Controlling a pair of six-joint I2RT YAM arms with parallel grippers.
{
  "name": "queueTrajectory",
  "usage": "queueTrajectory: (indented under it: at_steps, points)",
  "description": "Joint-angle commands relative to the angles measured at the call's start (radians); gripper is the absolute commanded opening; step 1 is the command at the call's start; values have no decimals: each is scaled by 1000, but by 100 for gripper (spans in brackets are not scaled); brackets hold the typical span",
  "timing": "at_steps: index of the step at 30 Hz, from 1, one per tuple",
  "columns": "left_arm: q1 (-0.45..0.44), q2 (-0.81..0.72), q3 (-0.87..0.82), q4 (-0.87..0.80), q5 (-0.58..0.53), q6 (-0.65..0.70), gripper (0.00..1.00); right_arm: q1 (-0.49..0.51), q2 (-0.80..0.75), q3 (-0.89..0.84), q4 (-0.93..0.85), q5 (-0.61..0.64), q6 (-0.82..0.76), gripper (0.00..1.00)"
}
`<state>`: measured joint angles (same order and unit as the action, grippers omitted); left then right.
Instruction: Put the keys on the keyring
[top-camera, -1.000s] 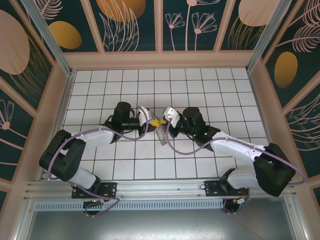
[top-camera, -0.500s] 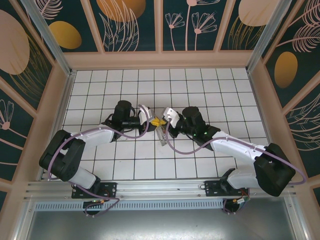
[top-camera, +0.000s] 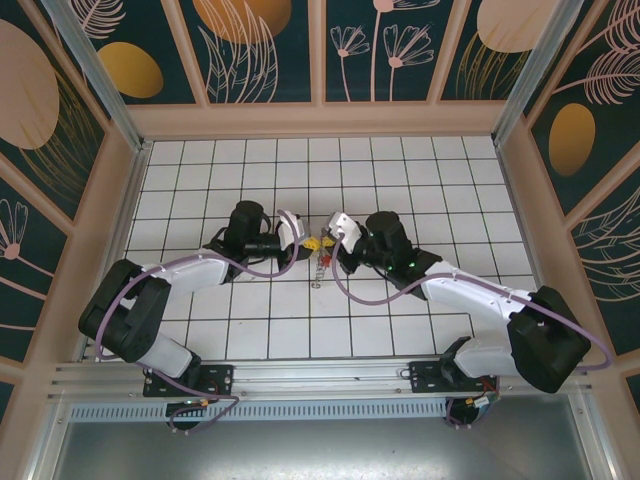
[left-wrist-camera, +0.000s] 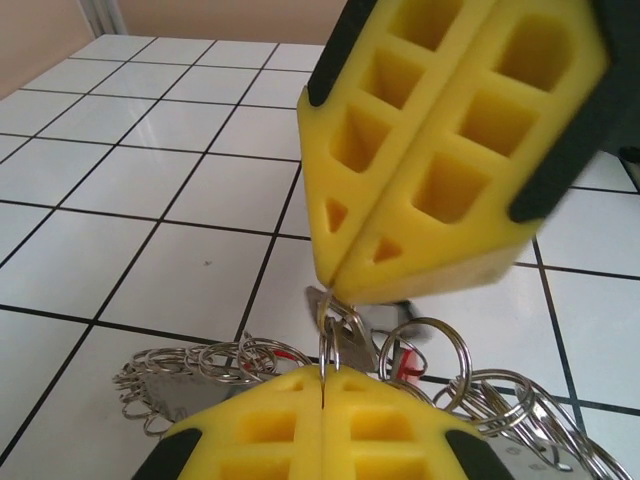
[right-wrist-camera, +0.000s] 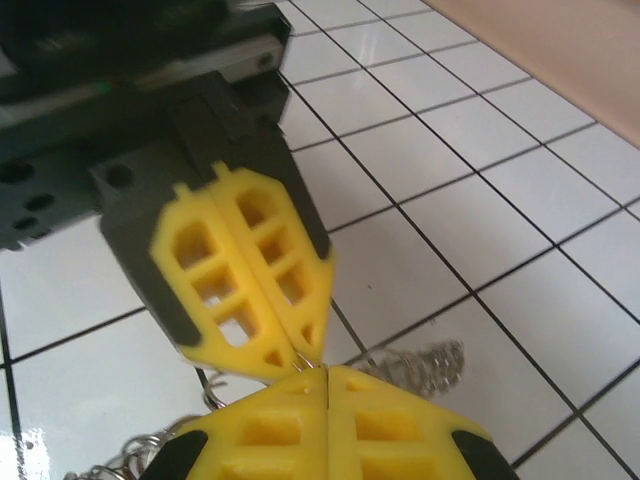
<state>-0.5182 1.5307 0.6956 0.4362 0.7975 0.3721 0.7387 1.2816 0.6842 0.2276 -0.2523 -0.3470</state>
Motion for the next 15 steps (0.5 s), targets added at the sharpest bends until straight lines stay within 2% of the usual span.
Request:
queueTrajectory:
  at_steps: [1,4,9,15]
  points:
    - [0,-20,-42,99,17,-12,0,-34,-24,-37,52,42,49,0]
    - [1,-22,-67,155,29,-22,0,-38,-15,-37,59,29,56,0]
    - [1,-14,-69,155,23,-27,0,-35,-17,-32,98,-28,58,0]
    - [0,-10,-56,92,5,-5,8,-21,-15,-10,125,-80,48,0]
